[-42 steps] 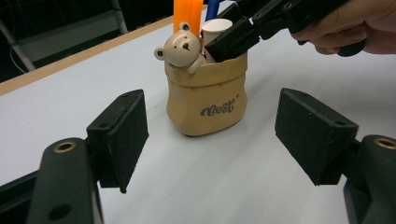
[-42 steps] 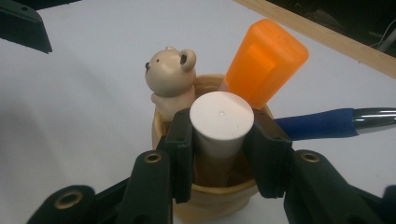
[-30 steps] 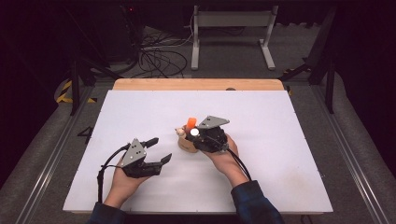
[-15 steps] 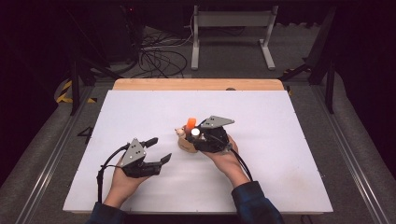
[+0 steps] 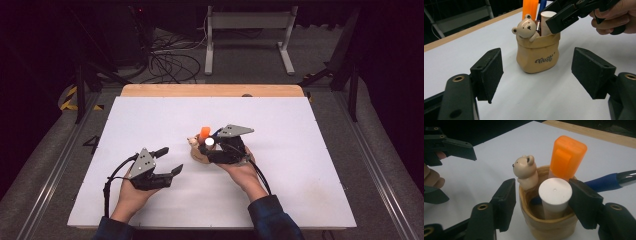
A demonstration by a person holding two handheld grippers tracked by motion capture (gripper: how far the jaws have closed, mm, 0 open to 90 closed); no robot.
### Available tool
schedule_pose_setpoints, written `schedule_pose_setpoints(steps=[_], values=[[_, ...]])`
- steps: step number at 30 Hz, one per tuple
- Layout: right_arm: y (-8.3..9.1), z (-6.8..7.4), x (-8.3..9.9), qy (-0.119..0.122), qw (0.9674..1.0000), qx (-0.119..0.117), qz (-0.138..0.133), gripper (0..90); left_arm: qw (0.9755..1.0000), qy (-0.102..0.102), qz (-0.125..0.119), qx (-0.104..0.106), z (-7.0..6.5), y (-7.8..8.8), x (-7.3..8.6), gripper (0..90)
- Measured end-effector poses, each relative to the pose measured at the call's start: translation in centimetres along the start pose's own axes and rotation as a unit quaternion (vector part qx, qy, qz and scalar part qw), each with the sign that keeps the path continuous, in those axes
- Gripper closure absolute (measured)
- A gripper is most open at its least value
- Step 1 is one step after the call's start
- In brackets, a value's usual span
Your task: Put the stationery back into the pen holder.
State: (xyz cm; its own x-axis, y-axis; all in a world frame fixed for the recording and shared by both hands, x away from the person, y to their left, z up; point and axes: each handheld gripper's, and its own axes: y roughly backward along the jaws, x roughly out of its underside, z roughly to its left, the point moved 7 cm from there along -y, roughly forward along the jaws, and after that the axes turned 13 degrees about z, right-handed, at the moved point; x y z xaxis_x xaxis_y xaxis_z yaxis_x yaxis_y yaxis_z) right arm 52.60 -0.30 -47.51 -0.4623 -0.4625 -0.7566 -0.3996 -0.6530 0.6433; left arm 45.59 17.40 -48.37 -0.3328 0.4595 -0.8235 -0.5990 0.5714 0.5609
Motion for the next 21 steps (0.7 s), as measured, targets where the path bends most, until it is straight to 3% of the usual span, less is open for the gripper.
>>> schedule_pose_setpoints(steps=[21], values=[[1.6,0.5,-0.7,0.008,0.9986,-0.020,-0.048,19.3,1.0000,0.007,-0.003,-0.001,0.4,0.2,0.1,24.8]])
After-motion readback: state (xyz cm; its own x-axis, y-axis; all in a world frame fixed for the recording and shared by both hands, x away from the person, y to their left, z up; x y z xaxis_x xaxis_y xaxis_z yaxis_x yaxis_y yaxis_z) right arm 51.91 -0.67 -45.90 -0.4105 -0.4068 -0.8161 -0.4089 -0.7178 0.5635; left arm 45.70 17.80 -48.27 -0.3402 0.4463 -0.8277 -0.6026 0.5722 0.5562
